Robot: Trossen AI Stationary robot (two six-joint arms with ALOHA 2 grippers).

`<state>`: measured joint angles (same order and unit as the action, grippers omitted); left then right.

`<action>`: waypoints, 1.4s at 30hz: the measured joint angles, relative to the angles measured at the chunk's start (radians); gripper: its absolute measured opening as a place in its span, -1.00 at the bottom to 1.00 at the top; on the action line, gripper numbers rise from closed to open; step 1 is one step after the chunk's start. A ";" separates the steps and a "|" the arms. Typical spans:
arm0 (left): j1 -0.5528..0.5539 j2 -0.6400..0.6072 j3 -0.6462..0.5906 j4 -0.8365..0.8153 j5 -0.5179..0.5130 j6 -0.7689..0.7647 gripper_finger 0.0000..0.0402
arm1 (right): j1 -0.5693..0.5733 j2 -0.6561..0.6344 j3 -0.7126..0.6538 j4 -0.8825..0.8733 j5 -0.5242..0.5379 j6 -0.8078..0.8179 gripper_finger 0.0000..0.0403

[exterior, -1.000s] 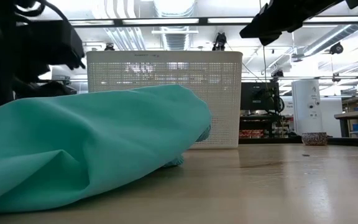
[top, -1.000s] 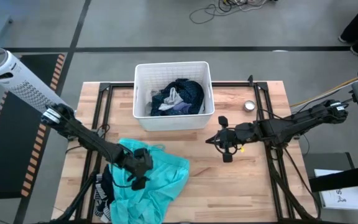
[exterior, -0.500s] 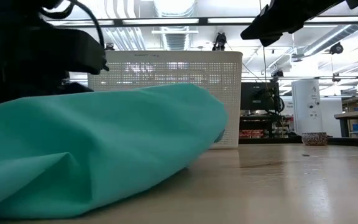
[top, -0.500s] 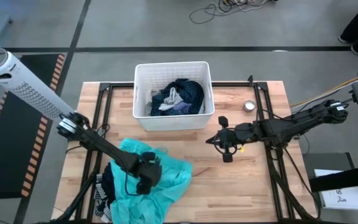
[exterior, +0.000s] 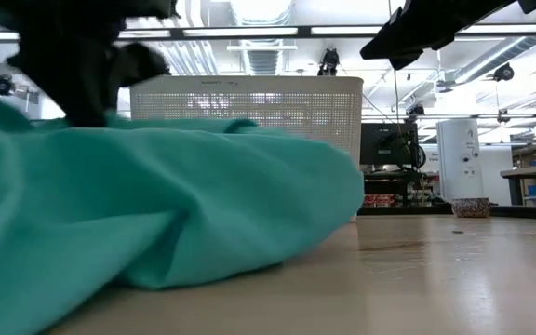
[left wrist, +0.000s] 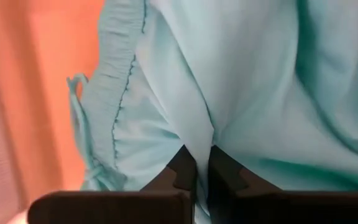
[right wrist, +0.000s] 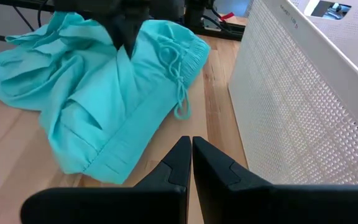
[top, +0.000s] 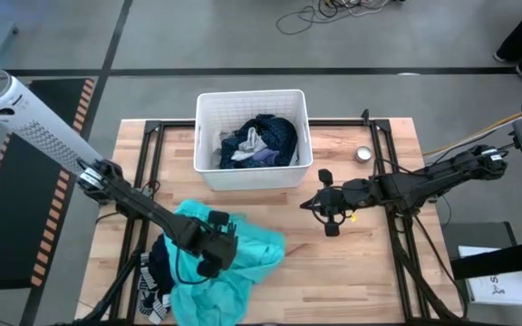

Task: Sort clothes
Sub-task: Put the light blue shorts into the white bin

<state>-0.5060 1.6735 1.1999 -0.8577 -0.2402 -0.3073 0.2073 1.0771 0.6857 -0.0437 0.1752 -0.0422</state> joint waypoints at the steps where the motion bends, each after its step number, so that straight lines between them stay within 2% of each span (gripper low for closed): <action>1: 0.000 -0.011 0.012 -0.011 -0.014 0.000 -0.99 | 0.000 0.000 0.000 0.000 0.000 0.000 -1.00; 14: 0.000 -0.213 0.137 -0.043 -0.196 0.017 -1.00 | 0.000 0.000 0.000 -0.001 0.000 -0.002 -1.00; 25: 0.036 -0.320 0.301 -0.042 -0.459 0.081 -1.00 | 0.000 0.000 0.000 0.000 0.000 -0.002 -1.00; 31: 0.093 -0.322 0.440 -0.041 -0.539 0.201 -1.00 | 0.000 0.000 0.000 -0.002 0.000 -0.002 -1.00; 36: 0.148 -0.322 0.586 -0.017 -0.541 0.322 -1.00 | 0.000 0.000 0.000 -0.003 0.000 -0.002 -1.00; 42: 0.210 -0.322 0.726 0.088 -0.540 0.526 -1.00 | 0.000 0.000 0.000 -0.003 0.000 -0.004 -1.00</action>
<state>-0.2962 1.3514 1.9261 -0.7699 -0.7799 0.2186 0.2073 1.0771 0.6857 -0.0464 0.1753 -0.0461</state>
